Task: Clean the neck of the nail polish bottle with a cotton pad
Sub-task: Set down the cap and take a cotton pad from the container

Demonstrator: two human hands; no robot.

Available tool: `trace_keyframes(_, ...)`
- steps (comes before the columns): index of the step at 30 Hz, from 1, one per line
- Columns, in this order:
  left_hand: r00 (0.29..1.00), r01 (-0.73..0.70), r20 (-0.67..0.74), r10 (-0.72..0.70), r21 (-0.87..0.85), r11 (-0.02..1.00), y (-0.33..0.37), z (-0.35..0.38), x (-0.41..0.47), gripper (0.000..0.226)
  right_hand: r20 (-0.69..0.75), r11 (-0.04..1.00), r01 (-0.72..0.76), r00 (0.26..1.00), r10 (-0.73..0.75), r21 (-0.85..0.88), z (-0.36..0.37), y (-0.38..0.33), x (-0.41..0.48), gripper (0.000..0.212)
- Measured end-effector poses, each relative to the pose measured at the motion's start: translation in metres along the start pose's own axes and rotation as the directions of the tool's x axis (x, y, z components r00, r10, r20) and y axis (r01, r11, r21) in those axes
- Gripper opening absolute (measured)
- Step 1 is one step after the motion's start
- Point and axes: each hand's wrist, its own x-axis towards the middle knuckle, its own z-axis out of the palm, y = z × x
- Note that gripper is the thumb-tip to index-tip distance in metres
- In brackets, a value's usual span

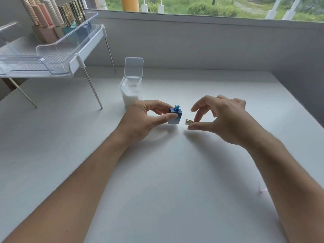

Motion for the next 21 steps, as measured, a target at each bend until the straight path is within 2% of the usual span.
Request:
trace_keyframes(4, 1.0, 0.002, 0.005, -0.002, 0.0, 1.0, -0.001, -0.001, 0.0, 0.022, 0.007, 0.998, 0.06, 0.998, -0.06, 0.007, 0.0, 0.007, 0.0, 0.052)
trace_keyframes(11, 0.999, 0.023, 0.028, -0.023, 0.005, 1.0, 0.001, -0.001, -0.001, 0.023, 0.063, 0.997, 0.068, 0.996, -0.07, 0.033, 0.001, 0.015, 0.001, 0.066)
trace_keyframes(21, 0.998, 0.016, 0.065, -0.014, -0.03, 0.999, 0.005, -0.001, -0.004, 0.021, 0.079, 0.996, 0.08, 0.994, -0.082, 0.039, 0.005, 0.018, 0.003, 0.065)
